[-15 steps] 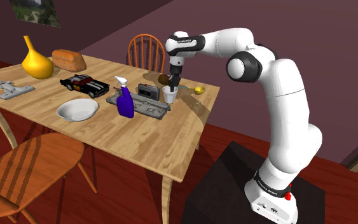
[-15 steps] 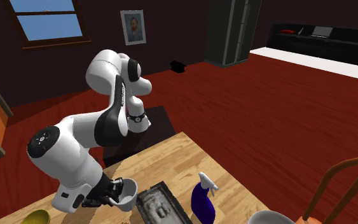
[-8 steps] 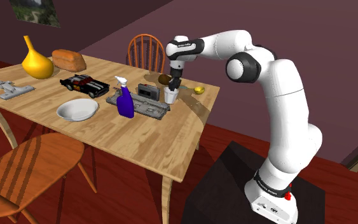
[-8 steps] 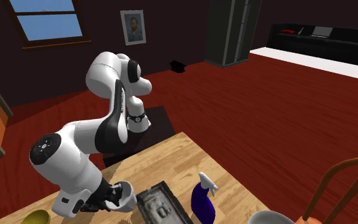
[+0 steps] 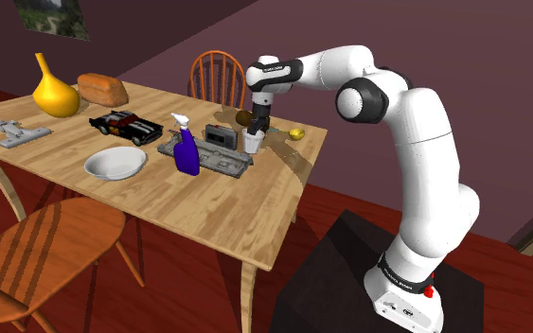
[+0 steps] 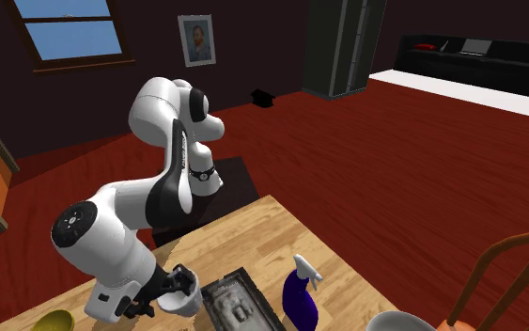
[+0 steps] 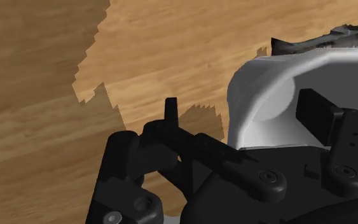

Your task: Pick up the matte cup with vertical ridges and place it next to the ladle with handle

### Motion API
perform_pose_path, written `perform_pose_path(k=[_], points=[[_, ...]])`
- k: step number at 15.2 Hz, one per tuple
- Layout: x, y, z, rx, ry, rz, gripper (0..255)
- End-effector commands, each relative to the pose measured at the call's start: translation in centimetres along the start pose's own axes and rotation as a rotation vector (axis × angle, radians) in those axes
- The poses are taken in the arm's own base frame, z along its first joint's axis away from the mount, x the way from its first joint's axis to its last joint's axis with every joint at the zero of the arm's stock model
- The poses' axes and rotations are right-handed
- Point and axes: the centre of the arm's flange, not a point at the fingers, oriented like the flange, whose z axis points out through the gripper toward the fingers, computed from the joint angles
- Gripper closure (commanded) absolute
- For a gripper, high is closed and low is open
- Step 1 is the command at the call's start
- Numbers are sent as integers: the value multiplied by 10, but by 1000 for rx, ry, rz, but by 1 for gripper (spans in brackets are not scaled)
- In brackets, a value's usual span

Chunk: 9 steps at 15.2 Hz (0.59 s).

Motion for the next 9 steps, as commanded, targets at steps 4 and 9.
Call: perform_pose_path(k=[4,9], points=[[2,-1,-27,1,-1,-1,0],[2,-1,-50,1,-1,-1,0]])
